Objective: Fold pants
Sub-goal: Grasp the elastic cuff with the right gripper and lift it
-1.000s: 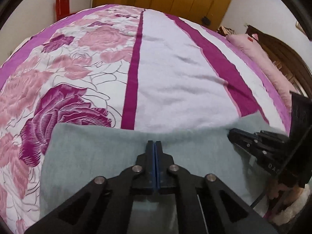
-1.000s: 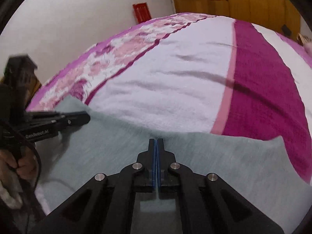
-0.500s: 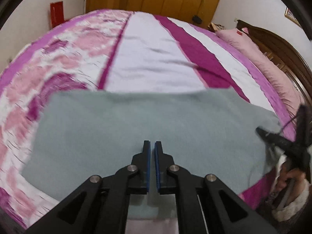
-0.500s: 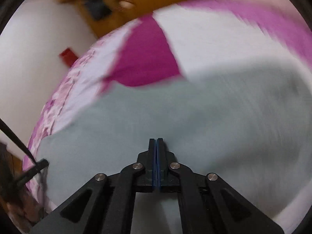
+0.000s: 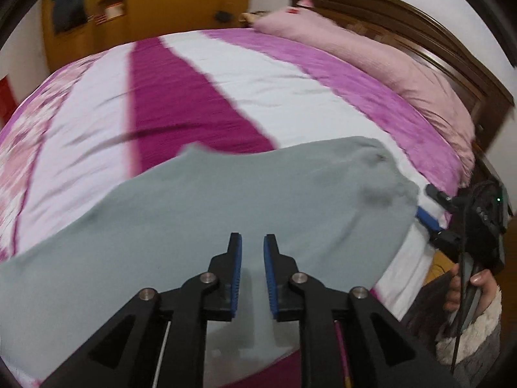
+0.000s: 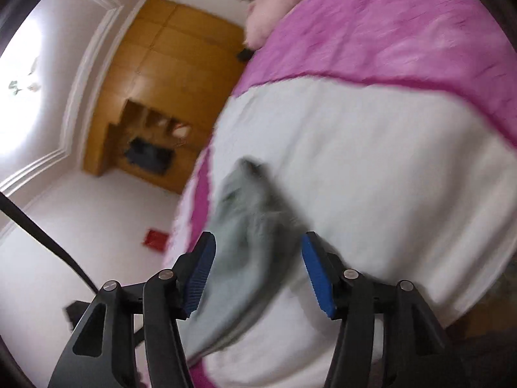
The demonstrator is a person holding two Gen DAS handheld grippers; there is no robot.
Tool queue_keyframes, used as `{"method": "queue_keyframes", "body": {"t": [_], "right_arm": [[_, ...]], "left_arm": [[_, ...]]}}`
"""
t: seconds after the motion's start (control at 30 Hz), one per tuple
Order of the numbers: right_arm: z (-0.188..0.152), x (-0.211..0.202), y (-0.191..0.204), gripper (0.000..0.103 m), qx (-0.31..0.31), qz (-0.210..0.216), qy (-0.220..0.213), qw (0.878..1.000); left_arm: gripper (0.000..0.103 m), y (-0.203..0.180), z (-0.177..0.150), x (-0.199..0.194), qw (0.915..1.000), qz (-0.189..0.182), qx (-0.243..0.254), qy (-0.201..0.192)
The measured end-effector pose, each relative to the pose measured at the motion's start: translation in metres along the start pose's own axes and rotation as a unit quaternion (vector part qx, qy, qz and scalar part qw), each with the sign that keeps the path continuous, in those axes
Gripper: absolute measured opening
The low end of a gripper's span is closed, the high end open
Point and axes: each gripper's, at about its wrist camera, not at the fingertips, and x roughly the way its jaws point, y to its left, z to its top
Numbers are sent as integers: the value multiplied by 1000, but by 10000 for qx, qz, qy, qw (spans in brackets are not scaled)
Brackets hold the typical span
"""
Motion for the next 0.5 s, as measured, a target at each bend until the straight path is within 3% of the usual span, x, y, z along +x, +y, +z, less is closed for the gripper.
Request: {"method": "queue_keyframes", "body": {"t": [0.17,0.23,0.33,0.4,0.5], "right_arm": [[8,11,8,67,-149,2,23,9999],[11,23,11,67,-328,-175,78,9993],[13,39,25,74,-879,-456,216,9949],[7,45,38,84,-1226,-579,349,9902],[-4,45,44,84,-1290,-516,577,9886]], "left_arm": [[14,-51,23,35,9994,-166,301,-28],[14,-64,27,54,9994,-149,283,164],[14,-71,21,76,9979,-343,160,528],[14,-74,15,80,9983,-271,196,467],[13,-71,12,78,9980,-405,115,478]]}}
